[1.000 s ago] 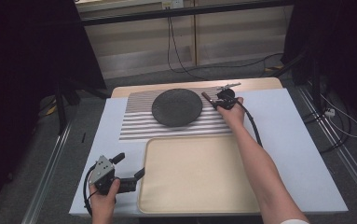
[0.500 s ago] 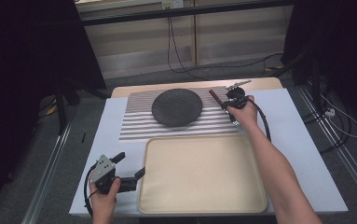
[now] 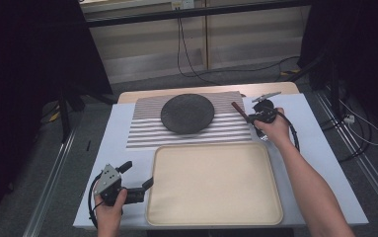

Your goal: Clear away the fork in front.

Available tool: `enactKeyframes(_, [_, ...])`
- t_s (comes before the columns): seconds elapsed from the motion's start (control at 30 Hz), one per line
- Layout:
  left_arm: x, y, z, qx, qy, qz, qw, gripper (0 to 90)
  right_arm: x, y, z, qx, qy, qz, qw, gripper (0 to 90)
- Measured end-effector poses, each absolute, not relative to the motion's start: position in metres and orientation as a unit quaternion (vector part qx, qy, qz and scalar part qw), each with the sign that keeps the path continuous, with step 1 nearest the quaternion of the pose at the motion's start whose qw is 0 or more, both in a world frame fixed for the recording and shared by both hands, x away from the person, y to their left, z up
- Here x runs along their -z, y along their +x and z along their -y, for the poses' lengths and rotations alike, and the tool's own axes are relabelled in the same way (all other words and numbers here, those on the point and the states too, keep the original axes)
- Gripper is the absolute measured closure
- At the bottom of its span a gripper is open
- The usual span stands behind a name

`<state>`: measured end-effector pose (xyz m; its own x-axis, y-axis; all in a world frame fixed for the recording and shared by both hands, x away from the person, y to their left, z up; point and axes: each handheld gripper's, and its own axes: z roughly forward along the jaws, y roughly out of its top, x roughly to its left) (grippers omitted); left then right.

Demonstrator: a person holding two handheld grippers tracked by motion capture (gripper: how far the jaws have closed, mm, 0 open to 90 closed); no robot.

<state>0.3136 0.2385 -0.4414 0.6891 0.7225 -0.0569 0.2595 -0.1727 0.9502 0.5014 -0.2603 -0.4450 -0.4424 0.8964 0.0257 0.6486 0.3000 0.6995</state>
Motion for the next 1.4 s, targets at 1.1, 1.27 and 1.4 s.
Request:
enactKeyframes(1.1, [0.441, 0.315, -0.238, -0.213, 0.738, -0.332, 0.547, 2.6, 0.458, 0.493, 0.261, -0.297, 0.51, -0.787, 0.18, 77.8])
enactKeyframes(1.27, [0.441, 0.314, -0.239, -0.215, 0.74, -0.33, 0.546, 2.6, 0.459, 0.493, 0.265, -0.313, 0.517, -0.778, 0.171, 78.2])
enactKeyframes(1.4, [0.44, 0.313, -0.239, -0.217, 0.737, -0.332, 0.547, 2.6, 0.459, 0.493, 0.265, -0.314, 0.517, -0.778, 0.173, 78.4])
